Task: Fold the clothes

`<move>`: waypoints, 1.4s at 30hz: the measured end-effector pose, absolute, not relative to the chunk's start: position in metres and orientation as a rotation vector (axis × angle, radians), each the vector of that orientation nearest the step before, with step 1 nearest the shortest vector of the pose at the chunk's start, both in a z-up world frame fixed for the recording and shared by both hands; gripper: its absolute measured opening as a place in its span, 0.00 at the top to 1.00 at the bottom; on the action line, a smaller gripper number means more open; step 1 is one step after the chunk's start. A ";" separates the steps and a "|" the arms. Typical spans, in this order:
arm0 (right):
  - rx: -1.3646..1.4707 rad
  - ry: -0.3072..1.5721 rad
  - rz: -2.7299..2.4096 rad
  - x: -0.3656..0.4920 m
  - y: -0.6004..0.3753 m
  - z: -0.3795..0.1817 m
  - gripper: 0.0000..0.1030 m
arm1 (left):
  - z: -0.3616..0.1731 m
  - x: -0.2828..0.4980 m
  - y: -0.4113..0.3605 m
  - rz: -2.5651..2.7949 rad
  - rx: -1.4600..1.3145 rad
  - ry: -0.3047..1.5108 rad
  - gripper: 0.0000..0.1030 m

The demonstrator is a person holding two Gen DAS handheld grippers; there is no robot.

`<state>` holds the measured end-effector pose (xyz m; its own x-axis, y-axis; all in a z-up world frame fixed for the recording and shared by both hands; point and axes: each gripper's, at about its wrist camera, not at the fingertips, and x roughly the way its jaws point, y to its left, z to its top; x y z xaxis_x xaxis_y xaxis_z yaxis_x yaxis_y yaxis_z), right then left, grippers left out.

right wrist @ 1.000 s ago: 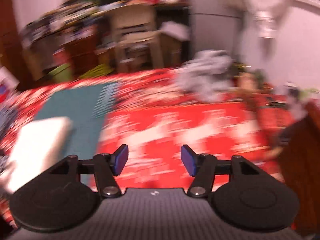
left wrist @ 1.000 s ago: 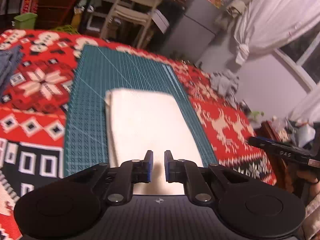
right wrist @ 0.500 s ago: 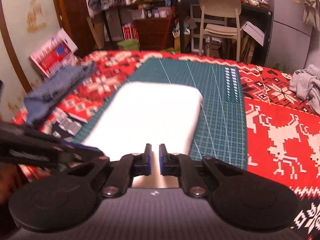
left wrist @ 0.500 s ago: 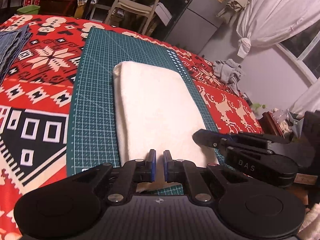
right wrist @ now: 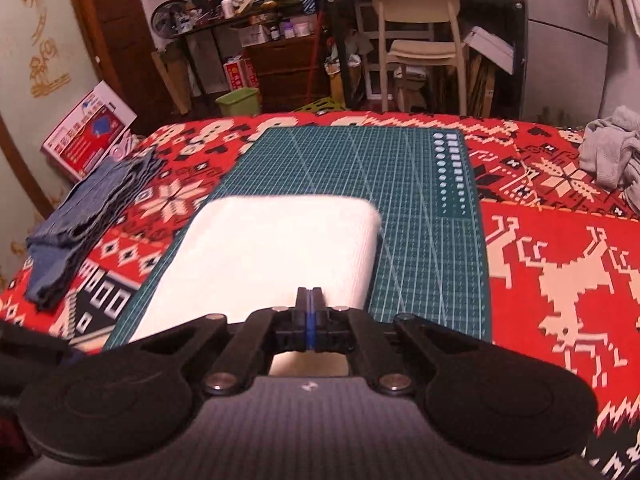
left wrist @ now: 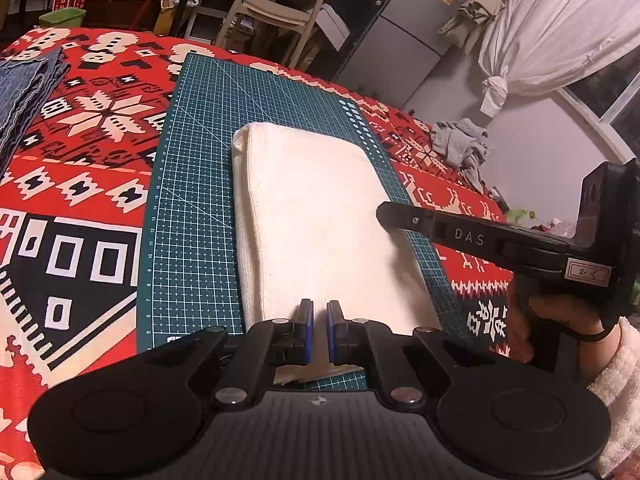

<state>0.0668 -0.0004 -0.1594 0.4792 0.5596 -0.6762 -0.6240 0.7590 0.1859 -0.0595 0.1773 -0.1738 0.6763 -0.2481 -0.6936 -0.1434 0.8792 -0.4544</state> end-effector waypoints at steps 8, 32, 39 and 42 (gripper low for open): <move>-0.122 0.798 0.716 0.034 -0.019 -0.164 1.00 | -0.173 -0.062 0.176 -0.059 -0.512 0.833 0.92; -0.200 0.790 0.803 -0.041 -0.027 -0.163 0.93 | -0.171 -0.081 0.151 -0.102 -0.373 0.814 0.93; -0.157 0.747 0.826 -0.036 -0.027 -0.145 0.93 | -0.160 -0.077 0.167 -0.103 -0.470 0.727 0.93; -0.159 0.740 0.846 -0.027 -0.011 -0.144 0.93 | -0.169 -0.070 0.175 -0.059 -0.491 0.771 0.93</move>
